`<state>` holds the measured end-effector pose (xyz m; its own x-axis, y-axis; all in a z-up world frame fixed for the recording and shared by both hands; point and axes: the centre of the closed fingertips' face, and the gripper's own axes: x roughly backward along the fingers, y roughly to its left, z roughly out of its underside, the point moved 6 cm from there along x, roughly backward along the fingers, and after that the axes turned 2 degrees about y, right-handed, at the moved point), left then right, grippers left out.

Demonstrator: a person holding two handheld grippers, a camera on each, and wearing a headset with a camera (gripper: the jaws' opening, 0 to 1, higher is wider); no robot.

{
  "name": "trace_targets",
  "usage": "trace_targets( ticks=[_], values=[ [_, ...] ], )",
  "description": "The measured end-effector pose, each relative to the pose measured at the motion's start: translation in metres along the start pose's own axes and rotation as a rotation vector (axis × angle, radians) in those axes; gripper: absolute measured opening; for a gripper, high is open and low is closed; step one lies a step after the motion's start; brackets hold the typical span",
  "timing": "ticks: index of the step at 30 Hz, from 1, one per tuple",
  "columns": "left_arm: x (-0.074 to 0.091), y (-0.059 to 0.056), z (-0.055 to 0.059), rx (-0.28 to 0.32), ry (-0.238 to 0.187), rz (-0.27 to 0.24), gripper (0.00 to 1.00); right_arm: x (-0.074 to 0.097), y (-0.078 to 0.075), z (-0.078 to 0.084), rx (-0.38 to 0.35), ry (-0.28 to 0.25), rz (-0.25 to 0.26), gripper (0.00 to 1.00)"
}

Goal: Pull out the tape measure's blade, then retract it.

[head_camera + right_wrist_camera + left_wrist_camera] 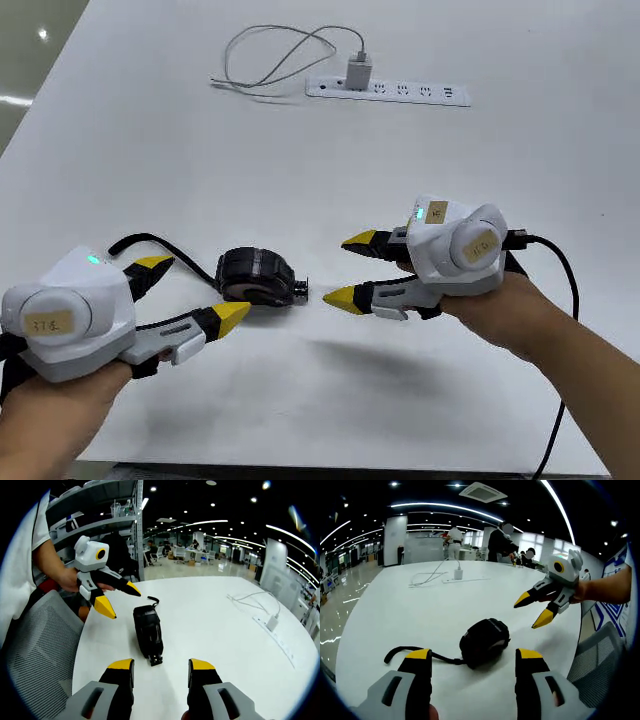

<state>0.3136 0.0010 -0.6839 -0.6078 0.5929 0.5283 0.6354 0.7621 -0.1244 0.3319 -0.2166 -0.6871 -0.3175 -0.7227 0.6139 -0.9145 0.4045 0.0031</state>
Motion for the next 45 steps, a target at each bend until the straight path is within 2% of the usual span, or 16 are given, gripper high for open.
trace_targets(
  ticks=[6,11,17,24,33,45],
  values=[
    [0.013,0.005,0.000,-0.036,0.004,0.016,0.66,0.014,0.002,0.003,-0.026,-0.009,0.025,0.42],
    [0.021,0.003,0.001,-0.082,0.013,0.042,0.69,0.026,0.006,0.012,-0.043,0.000,0.048,0.45],
    [0.028,0.003,0.004,-0.107,0.028,0.057,0.71,0.043,0.008,0.022,-0.058,0.010,0.080,0.49],
    [0.035,0.005,0.012,-0.119,0.049,0.071,0.76,0.058,0.012,0.033,-0.086,0.012,0.112,0.55],
    [0.043,0.004,0.024,-0.127,0.082,0.091,0.80,0.071,0.023,0.051,-0.136,0.020,0.121,0.64],
    [0.053,0.003,0.031,-0.131,0.102,0.116,0.87,0.087,0.037,0.059,-0.160,0.022,0.140,0.73]
  ],
)
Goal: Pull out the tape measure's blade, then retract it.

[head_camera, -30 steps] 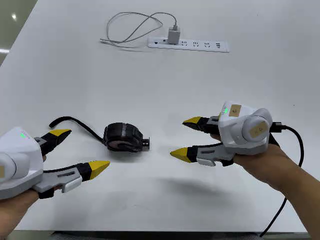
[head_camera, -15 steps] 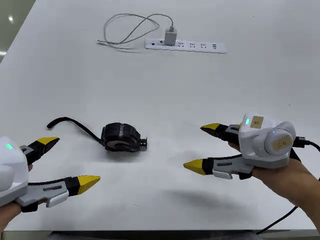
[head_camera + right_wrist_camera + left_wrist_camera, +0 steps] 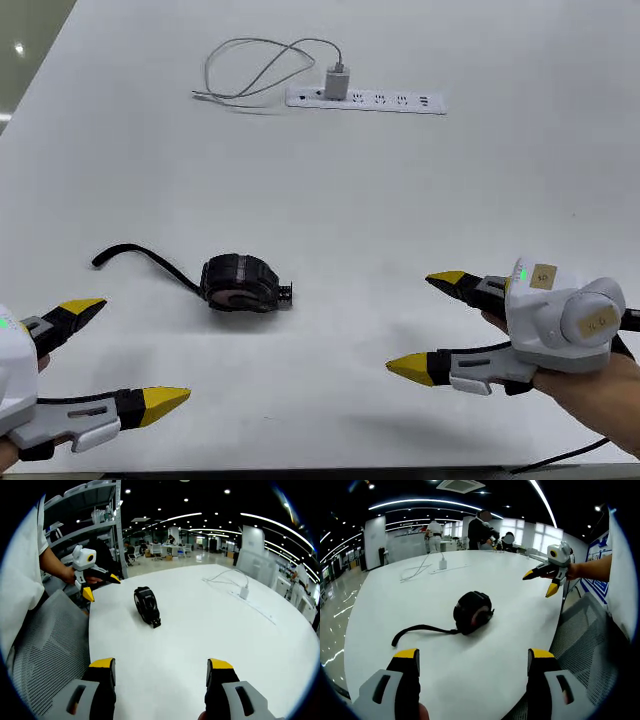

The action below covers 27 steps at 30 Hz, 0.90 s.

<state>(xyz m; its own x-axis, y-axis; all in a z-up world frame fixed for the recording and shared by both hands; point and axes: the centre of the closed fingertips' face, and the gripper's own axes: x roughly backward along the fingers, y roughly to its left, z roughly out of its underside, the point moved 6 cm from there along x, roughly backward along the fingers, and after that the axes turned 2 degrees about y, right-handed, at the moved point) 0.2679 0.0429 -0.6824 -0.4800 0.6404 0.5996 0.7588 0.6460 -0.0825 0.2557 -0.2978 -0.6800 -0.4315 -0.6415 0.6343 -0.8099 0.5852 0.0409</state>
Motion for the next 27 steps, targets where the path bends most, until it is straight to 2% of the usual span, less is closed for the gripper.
trace_targets(
  ticks=[11,21,27],
  values=[
    [0.009,0.000,0.007,-0.010,0.016,0.009,0.92,0.017,0.003,0.011,-0.022,0.003,0.021,0.82],
    [0.016,0.000,0.008,-0.030,0.018,0.024,0.99,0.030,0.008,0.024,-0.050,0.009,0.044,0.88],
    [0.022,0.002,0.008,-0.041,0.018,0.017,0.99,0.039,0.009,0.031,-0.065,0.005,0.066,0.93]
  ],
)
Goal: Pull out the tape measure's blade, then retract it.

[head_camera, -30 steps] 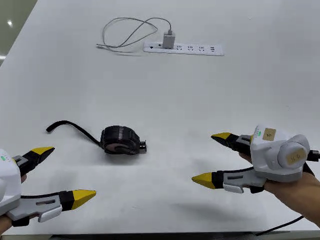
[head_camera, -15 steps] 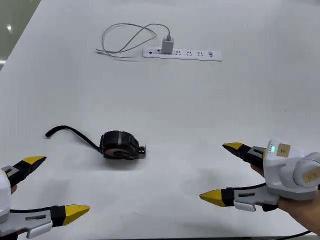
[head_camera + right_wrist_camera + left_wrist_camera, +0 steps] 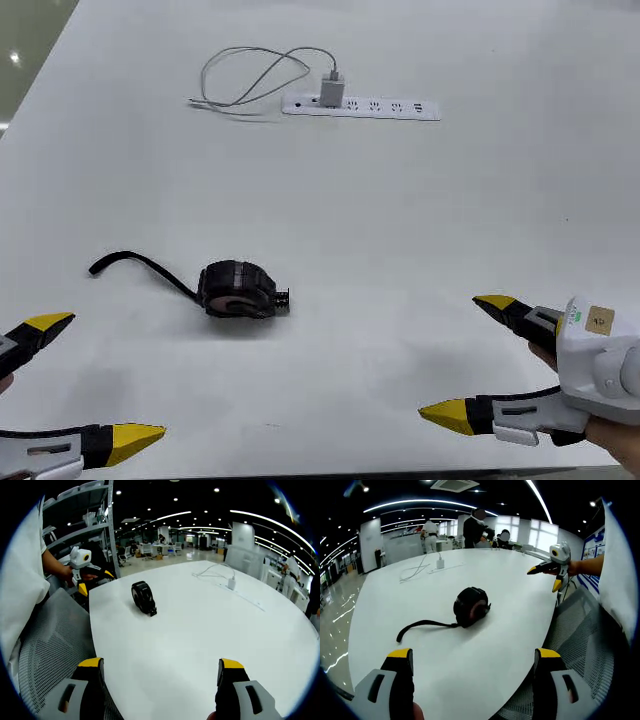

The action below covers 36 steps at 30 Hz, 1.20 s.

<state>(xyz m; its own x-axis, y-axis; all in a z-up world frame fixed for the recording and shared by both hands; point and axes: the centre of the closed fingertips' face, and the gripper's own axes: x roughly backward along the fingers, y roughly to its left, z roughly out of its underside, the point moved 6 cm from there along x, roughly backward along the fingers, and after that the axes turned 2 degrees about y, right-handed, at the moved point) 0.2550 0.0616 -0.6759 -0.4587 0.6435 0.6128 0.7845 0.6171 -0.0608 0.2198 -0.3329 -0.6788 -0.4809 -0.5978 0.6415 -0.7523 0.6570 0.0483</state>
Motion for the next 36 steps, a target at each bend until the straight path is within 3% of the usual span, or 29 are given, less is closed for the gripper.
trace_targets(
  ticks=[15,24,36],
  values=[
    [0.010,-0.003,0.005,0.006,0.011,-0.007,0.99,0.018,0.001,0.014,-0.037,0.003,0.048,0.97],
    [0.012,-0.001,0.006,-0.015,0.028,-0.024,0.99,0.021,0.001,0.017,-0.048,0.000,0.060,0.99],
    [0.010,-0.005,0.005,-0.001,0.037,-0.006,0.99,0.019,0.003,0.018,-0.046,0.010,0.055,0.99]
  ],
)
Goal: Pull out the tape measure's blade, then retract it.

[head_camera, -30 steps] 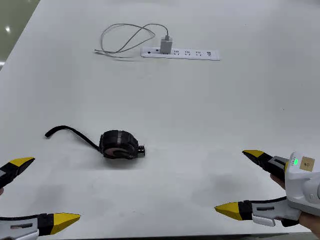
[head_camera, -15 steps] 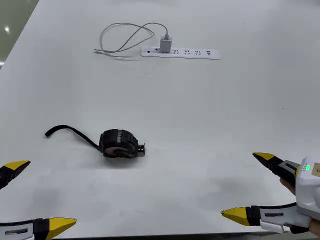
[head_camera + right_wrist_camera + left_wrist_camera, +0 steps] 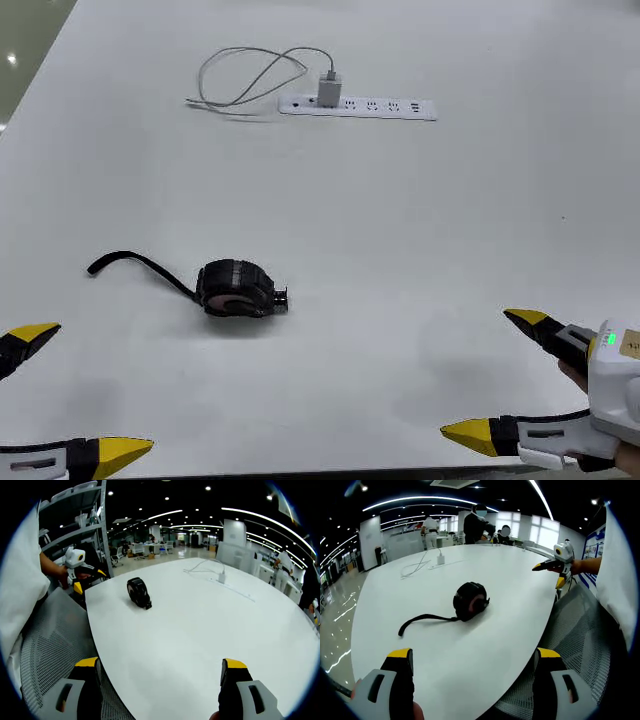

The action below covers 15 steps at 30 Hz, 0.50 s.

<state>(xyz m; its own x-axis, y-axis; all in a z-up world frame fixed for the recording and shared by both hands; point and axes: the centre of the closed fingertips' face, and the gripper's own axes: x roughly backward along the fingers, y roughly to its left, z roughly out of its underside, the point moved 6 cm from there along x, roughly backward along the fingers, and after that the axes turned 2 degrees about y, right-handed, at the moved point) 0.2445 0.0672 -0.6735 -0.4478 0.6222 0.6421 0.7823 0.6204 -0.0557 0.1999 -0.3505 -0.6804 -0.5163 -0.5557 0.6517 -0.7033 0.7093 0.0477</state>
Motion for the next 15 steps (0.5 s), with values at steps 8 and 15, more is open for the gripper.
trace_targets(
  ticks=[8,15],
  values=[
    [-0.0010,-0.0022,-0.0023,-0.004,-0.002,0.005,0.97,-0.0017,0.0023,-0.0004,0.000,0.002,-0.004,0.97],
    [-0.0007,-0.0011,-0.0034,-0.012,-0.005,0.001,0.97,-0.0018,0.0019,-0.0018,0.001,0.000,-0.006,0.96]
  ],
)
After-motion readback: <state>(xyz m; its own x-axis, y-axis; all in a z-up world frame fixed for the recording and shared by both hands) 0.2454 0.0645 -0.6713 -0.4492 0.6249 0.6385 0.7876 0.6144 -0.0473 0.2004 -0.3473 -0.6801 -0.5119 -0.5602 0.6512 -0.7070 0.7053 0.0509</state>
